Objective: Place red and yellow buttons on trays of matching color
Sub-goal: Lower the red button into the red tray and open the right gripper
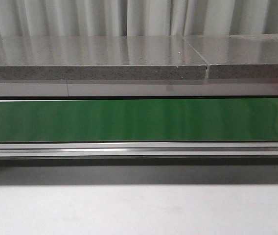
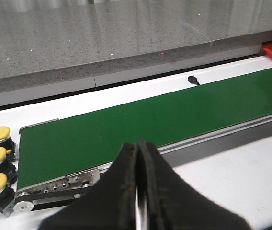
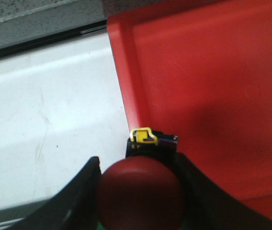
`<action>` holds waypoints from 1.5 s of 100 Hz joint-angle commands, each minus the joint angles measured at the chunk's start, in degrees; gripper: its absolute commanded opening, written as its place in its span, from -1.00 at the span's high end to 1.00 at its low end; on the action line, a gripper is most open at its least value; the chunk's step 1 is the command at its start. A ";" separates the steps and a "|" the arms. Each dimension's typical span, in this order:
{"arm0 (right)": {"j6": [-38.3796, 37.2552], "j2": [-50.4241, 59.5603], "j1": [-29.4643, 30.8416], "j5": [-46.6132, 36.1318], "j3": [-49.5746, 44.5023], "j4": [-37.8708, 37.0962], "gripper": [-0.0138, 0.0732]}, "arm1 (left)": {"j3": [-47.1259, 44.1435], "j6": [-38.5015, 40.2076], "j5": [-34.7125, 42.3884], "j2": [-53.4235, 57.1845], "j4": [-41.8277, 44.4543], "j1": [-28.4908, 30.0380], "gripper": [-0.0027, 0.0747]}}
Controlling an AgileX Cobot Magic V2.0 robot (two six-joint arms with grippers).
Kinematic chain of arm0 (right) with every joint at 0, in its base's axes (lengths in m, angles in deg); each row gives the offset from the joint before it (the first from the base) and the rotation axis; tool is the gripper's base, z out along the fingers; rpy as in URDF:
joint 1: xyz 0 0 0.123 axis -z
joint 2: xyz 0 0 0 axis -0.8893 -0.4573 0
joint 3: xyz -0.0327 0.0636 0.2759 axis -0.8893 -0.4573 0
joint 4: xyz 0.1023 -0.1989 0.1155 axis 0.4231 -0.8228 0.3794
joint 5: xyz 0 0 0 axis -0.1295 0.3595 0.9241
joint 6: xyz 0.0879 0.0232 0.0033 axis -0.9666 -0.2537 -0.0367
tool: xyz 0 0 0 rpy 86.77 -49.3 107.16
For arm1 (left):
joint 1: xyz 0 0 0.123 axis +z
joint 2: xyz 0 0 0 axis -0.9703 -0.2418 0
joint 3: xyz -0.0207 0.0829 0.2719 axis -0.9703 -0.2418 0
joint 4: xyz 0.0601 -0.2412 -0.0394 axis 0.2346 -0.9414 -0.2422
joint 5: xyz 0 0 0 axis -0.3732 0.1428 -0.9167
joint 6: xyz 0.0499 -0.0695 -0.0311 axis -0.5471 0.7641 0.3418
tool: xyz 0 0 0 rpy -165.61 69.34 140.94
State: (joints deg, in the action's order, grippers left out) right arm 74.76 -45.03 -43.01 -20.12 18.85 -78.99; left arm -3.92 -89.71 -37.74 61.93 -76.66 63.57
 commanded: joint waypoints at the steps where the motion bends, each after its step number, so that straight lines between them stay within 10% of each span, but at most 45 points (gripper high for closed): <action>1: -1.14 1.04 0.75 -2.21 2.99 1.09 0.44 | 1.15 0.50 4.29 -1.00 -0.58 -0.45 0.99; 57: -5.41 -6.91 3.08 -9.14 2.99 1.48 0.41 | 1.15 0.50 4.29 -1.00 -0.58 -0.45 0.99; 92: -6.15 -7.08 3.08 -9.83 2.99 3.12 -0.51 | 1.15 0.50 4.29 -1.00 -0.58 -0.45 0.99; 127: 0.01 -1.73 3.01 -8.94 2.20 2.24 -0.40 | 1.15 0.50 4.29 -1.00 -0.58 -0.45 0.99; 150: 7.30 7.69 0.70 -10.60 -3.56 2.24 0.57 | 1.15 0.50 4.29 -1.00 -0.58 -0.45 0.99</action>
State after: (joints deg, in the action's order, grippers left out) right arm 79.17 -44.29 -41.26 -27.76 16.25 -76.93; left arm -3.92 -89.71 -37.74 61.93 -76.66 63.57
